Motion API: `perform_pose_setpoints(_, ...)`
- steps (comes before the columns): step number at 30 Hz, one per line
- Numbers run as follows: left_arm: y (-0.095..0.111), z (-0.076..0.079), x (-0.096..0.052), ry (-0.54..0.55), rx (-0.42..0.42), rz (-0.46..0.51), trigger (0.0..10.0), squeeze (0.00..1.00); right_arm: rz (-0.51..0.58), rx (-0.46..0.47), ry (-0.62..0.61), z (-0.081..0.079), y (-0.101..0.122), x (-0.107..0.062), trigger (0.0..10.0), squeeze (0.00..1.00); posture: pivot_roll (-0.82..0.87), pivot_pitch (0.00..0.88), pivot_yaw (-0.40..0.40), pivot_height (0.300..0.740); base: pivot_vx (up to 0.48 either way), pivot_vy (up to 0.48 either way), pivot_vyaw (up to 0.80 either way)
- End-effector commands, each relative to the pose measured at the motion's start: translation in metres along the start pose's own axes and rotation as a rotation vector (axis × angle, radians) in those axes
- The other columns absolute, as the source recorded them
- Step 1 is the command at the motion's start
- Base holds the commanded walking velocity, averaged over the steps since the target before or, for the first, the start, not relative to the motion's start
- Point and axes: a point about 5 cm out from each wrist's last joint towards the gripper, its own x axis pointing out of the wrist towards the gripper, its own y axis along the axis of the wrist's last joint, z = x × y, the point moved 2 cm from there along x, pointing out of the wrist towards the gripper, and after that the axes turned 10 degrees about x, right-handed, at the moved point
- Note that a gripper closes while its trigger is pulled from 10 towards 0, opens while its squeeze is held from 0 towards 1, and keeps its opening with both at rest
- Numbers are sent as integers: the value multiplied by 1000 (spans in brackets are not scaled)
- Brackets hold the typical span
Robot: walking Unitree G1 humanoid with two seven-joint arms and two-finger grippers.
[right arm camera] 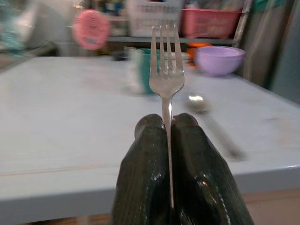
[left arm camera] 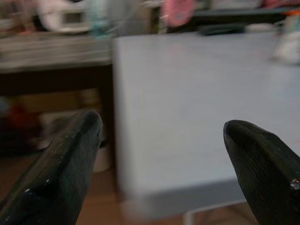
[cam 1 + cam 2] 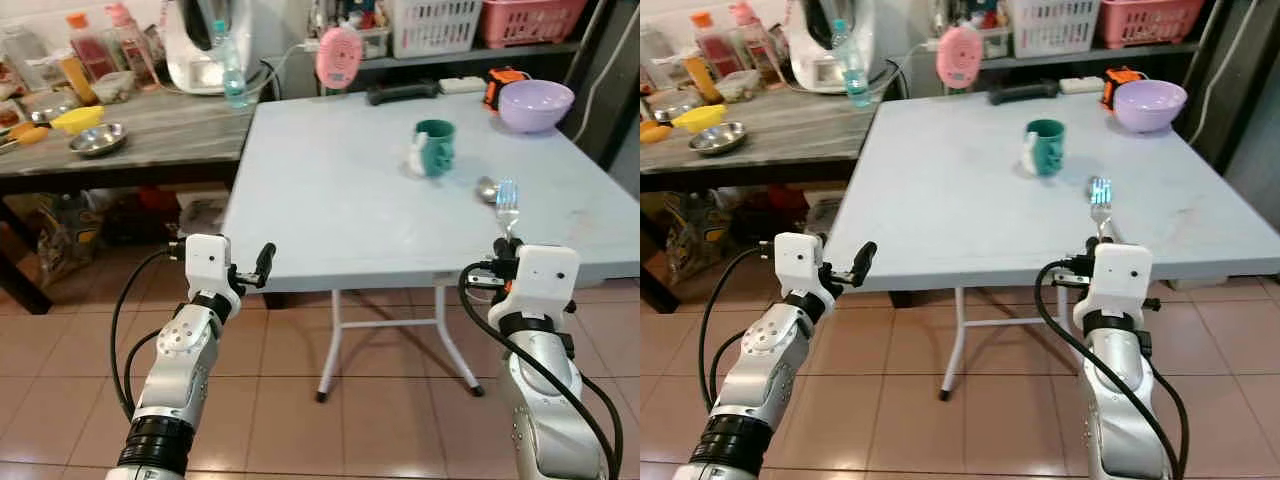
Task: Setting the table
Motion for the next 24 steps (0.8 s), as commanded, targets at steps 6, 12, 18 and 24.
perform_pose_setpoints(6, 6, -2, 2, 18, 11, 25, 10000, 0, 34, -12, 23, -4, 8, 2, 10000, 0, -134, 14, 69, 740, 0, 480, 0)
perform_pose_setpoints(12, 5, -1, 2, 19, 9, 27, 10000, 0, 36, -18, 26, -3, 9, 4, 10000, 0, -132, 12, 65, 740, 0, 480, 0)
perform_pose_setpoints(18, 6, -1, 2, 23, 12, 31, 10000, 0, 43, -20, 28, -3, 10, 5, 10000, 0, -124, 11, 61, 740, 0, 480, 0)
perform_pose_setpoints(24, 6, -2, 0, 33, 12, 29, 10000, 0, 44, -23, 33, -4, 10, 6, 10000, 0, -111, 13, 58, 740, 0, 480, 0)
